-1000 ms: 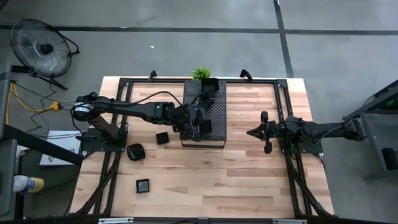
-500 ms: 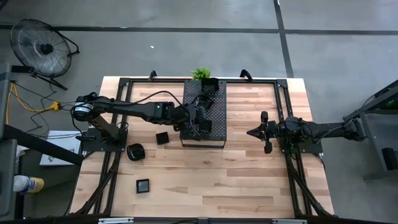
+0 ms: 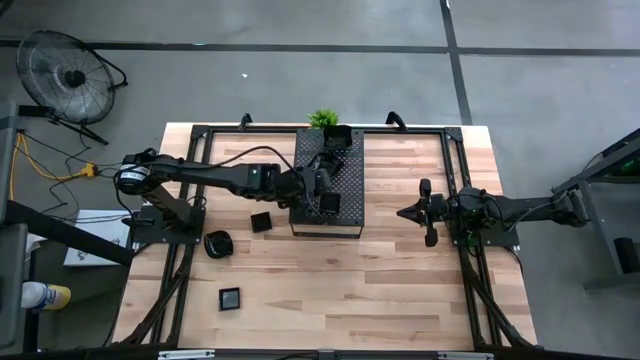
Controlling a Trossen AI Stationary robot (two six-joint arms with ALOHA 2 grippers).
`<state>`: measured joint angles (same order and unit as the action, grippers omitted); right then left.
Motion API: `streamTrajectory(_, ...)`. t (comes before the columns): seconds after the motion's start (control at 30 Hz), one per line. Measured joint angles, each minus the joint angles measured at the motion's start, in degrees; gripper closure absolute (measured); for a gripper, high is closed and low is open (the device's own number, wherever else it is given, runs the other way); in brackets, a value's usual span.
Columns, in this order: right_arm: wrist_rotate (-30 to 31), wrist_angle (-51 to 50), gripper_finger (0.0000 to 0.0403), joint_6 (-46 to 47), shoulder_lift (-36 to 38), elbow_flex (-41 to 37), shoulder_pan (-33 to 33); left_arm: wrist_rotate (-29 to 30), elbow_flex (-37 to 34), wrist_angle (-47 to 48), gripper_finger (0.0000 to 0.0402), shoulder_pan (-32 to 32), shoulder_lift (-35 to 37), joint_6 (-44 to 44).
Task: Pick & Place Mini shaped plates
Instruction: Stack the square plate on top of the square plate on the shelf
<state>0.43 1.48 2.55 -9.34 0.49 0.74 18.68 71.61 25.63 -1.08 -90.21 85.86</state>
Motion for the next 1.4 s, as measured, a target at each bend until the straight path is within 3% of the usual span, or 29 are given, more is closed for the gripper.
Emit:
streamTrajectory(0.3,0.00,-0.01,0.0398,0.01,-0.02,0.00,0.01,5.45,-0.02,7.17,0.0289,0.12,0.00,-4.74)
streamTrajectory(0.53,0.00,0.01,0.0398,0.00,0.00,0.00,0.01,9.49,-0.07,19.22,0.0289,2.32,4.41,-12.83)
streamTrajectory(0.87,0.00,0.01,0.0398,0.01,-0.02,0.00,0.01,1.62,-1.00,37.60,0.0289,2.99,16.38,-40.21)
streamTrajectory(1.1,0.00,0.01,0.0398,0.02,-0.02,0.00,0.01,-5.12,-9.51,37.04,0.0289,4.94,22.88,-55.58)
streamTrajectory(1.4,0.00,0.01,0.0398,0.02,0.00,0.00,0.01,1.26,-21.49,25.92,0.0289,18.47,24.25,-73.08)
